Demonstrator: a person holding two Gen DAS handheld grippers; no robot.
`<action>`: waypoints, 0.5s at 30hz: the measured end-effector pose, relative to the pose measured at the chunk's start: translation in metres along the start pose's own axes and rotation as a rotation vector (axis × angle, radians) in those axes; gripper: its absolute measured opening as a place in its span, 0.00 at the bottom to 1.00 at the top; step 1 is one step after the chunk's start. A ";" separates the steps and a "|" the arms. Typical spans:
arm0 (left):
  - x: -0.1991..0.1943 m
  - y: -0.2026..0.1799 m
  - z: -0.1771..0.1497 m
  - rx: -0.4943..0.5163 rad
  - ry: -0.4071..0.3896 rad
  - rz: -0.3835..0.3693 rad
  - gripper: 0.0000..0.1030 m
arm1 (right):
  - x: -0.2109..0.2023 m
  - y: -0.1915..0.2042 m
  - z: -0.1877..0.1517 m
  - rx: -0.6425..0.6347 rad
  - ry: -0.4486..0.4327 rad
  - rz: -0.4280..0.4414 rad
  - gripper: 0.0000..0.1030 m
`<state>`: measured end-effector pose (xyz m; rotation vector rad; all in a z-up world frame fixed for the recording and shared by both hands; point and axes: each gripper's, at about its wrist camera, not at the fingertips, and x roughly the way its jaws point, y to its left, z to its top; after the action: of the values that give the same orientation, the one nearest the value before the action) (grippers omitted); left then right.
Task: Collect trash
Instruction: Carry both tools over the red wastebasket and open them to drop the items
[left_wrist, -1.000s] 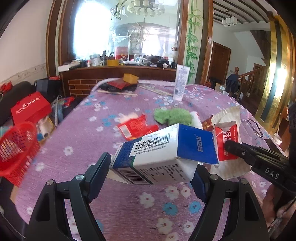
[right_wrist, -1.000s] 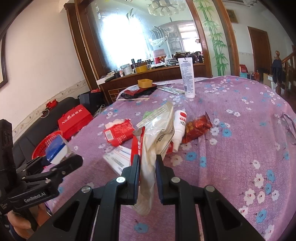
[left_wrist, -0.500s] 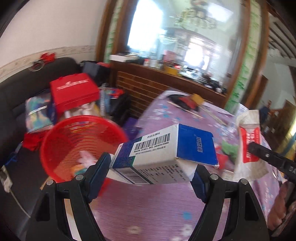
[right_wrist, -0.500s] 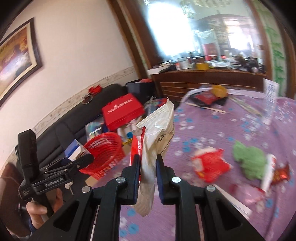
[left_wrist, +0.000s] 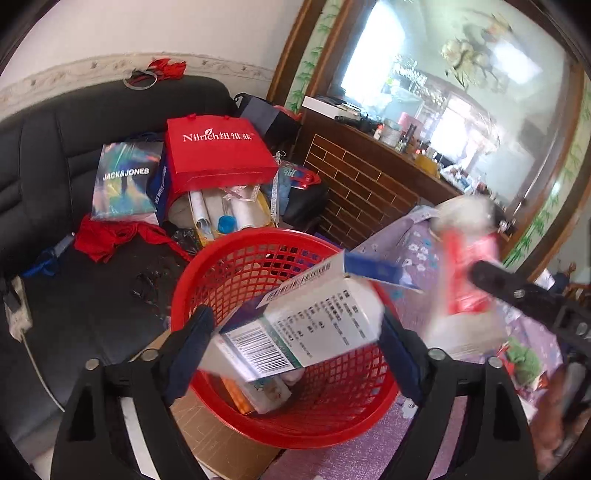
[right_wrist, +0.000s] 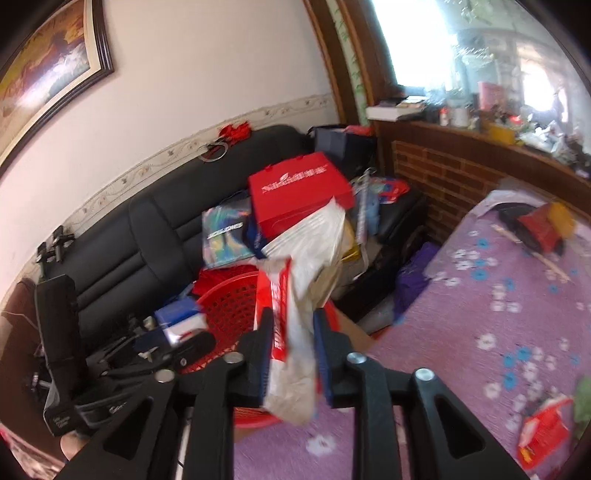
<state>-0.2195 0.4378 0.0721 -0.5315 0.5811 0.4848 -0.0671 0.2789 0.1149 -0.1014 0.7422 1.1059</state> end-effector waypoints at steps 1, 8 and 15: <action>0.000 0.006 0.001 -0.018 -0.003 -0.014 0.87 | 0.009 0.000 0.003 0.008 0.011 0.003 0.49; -0.013 0.004 -0.007 -0.020 -0.045 -0.025 0.87 | -0.009 -0.008 -0.007 0.019 -0.032 -0.017 0.53; -0.029 -0.058 -0.045 0.124 -0.060 -0.084 0.87 | -0.080 -0.042 -0.065 0.067 -0.063 -0.069 0.54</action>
<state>-0.2252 0.3594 0.0768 -0.4199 0.5252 0.3813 -0.0830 0.1694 0.1008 -0.0353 0.7139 1.0130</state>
